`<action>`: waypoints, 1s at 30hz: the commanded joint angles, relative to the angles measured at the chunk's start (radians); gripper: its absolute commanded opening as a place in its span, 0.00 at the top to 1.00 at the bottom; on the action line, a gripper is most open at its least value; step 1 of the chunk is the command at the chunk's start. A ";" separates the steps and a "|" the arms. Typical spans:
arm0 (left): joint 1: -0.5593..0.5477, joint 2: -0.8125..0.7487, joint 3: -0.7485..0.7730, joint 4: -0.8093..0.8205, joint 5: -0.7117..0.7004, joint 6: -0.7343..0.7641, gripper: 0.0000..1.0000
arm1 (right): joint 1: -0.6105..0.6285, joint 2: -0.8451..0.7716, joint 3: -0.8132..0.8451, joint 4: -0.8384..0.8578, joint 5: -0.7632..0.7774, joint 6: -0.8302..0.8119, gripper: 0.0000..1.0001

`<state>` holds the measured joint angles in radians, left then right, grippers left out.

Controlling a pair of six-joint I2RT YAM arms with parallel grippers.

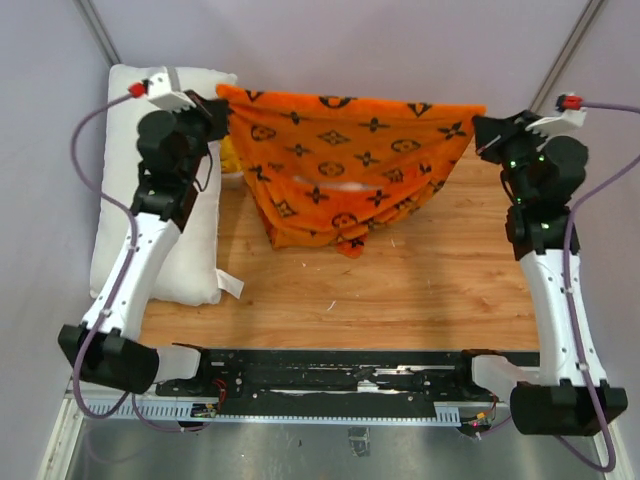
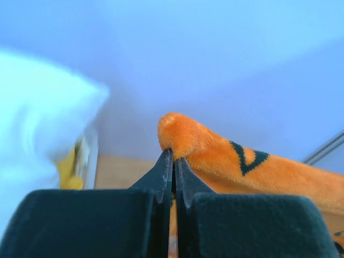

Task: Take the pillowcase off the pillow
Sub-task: Fold the pillowcase at the center of the board.

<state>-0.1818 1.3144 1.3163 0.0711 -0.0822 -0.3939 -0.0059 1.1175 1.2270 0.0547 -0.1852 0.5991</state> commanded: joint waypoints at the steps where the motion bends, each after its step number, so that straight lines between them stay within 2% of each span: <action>1: 0.005 -0.134 0.219 -0.062 -0.028 0.096 1.00 | -0.004 -0.109 0.228 0.040 0.075 -0.066 0.99; 11: 0.005 -0.315 0.577 -0.201 0.043 0.187 1.00 | -0.005 -0.242 0.585 -0.086 0.014 -0.143 0.99; 15: 0.005 -0.357 0.688 -0.209 0.017 0.224 1.00 | -0.005 -0.259 0.737 -0.137 0.007 -0.182 0.99; 22: 0.005 -0.238 0.953 -0.284 -0.014 0.273 1.00 | -0.003 -0.159 0.990 -0.216 0.019 -0.239 0.99; 30: 0.006 -0.112 0.942 -0.257 -0.020 0.308 1.00 | -0.003 -0.017 0.996 -0.227 0.053 -0.273 0.99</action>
<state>-0.1864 1.1080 2.2913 -0.1825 0.0341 -0.1555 -0.0063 0.9966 2.2532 -0.1387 -0.2806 0.3927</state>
